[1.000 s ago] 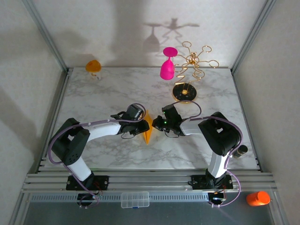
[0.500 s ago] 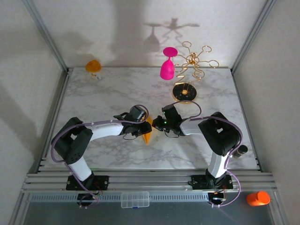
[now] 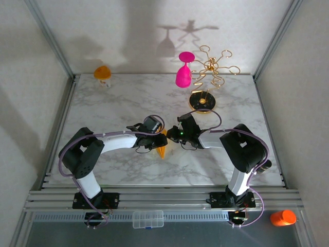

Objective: Fold a paper plane with a square sheet of paper (pick it up from the middle)
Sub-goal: Move the paper plane to the top-center of the table.

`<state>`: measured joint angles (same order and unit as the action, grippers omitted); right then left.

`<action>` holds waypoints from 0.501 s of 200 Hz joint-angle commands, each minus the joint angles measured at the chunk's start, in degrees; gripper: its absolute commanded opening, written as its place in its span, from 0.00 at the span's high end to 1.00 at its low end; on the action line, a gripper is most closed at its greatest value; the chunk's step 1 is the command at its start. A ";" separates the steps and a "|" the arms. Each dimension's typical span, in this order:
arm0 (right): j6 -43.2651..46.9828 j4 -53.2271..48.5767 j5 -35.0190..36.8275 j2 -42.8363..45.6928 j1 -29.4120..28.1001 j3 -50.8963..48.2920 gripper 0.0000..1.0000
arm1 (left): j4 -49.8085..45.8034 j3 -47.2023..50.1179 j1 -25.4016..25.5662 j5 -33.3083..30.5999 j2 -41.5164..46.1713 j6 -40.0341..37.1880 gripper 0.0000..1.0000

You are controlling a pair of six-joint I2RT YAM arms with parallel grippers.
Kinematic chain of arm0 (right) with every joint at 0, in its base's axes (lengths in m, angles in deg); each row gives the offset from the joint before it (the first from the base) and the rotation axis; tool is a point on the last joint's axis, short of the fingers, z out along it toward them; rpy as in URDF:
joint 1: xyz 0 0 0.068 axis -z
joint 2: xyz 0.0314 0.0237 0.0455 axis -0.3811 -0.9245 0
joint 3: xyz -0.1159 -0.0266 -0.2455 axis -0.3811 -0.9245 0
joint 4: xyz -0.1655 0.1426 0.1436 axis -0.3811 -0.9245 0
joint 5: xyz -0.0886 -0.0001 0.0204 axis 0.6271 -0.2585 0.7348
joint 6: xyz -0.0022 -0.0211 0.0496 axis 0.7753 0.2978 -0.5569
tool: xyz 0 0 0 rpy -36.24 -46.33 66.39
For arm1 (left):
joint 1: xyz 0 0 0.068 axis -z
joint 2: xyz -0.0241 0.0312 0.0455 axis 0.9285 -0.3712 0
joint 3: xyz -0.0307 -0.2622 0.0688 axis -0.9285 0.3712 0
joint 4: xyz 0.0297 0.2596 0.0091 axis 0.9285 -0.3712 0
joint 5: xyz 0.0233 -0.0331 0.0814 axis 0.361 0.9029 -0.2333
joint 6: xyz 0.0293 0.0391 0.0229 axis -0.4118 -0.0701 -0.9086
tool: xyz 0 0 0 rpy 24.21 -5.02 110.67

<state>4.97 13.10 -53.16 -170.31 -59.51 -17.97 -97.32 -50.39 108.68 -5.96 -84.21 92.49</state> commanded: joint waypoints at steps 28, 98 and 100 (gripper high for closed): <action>0.71 0.06 -2.13 1.24 0.10 1.46 1.00 | -2.50 -2.09 0.62 -3.08 -0.68 -1.00 0.59; 0.83 0.13 -1.96 0.79 0.10 1.46 1.00 | -2.70 -2.27 0.49 -5.16 -0.21 0.46 0.67; 0.83 0.13 -2.00 0.79 0.06 1.46 1.00 | -2.71 -2.34 0.51 -5.16 -0.21 0.47 0.68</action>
<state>5.15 13.10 -54.43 -170.31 -59.51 -17.95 -98.55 -51.52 108.68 -8.95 -84.56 92.52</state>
